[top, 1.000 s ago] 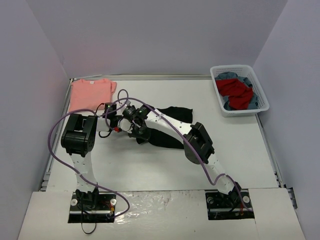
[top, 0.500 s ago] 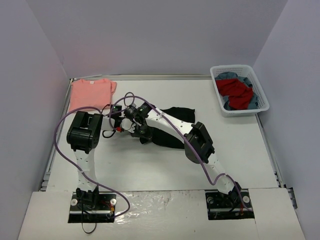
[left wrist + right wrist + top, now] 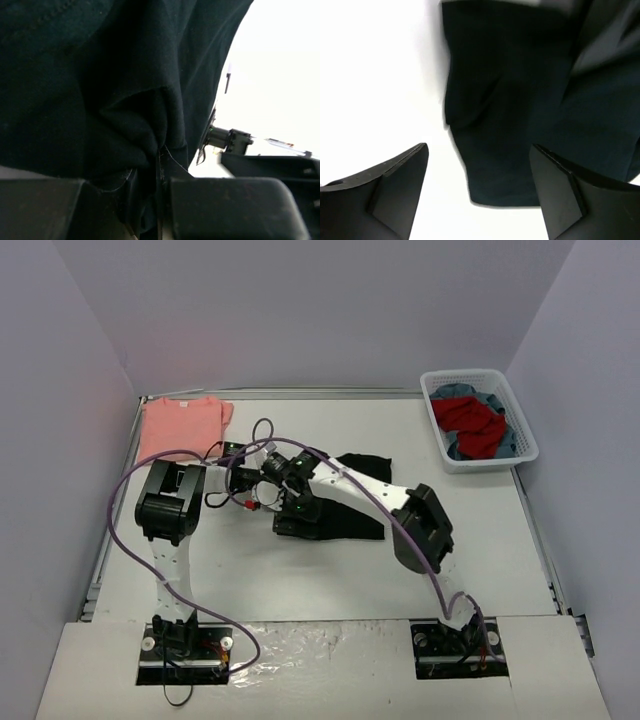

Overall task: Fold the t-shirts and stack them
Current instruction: Put the neatly folded tshirt into the corner of the board with the left arm

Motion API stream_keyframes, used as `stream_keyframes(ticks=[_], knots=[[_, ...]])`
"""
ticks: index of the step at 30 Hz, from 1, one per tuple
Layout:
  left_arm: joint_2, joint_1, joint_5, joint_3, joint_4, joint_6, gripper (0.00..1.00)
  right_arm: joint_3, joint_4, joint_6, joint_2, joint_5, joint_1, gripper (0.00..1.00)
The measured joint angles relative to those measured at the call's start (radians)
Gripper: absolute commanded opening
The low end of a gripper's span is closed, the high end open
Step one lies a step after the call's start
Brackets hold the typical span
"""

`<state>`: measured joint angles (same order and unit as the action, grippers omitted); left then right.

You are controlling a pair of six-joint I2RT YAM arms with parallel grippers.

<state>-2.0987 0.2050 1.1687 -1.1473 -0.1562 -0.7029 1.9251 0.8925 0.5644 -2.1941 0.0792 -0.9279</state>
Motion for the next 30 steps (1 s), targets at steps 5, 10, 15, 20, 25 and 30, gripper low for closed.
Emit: stream_keyframes(ticks=[5,10,15,20,25,30], knots=[[0.000,-0.005,-0.027,-0.072,0.192,0.155,0.02,-0.251,-0.012,0.057,0.280,0.054,0.068,0.82],[0.001,-0.039,-0.074,-0.126,0.351,0.286,0.02,-0.429,-0.014,0.095,0.552,0.075,0.283,0.83],[0.022,-0.090,-0.133,-0.153,0.461,0.385,0.02,-0.623,-0.030,0.100,0.668,0.122,0.363,0.85],[0.034,-0.126,-0.190,-0.227,0.589,0.462,0.02,-0.756,-0.078,0.099,0.668,0.201,0.379,0.89],[0.035,-0.140,-0.257,-0.403,0.733,0.554,0.02,-0.773,-0.132,0.103,0.639,0.279,0.412,1.00],[0.037,-0.143,-0.323,-0.529,0.806,0.587,0.02,-0.786,-0.166,0.119,0.578,0.343,0.433,1.00]])
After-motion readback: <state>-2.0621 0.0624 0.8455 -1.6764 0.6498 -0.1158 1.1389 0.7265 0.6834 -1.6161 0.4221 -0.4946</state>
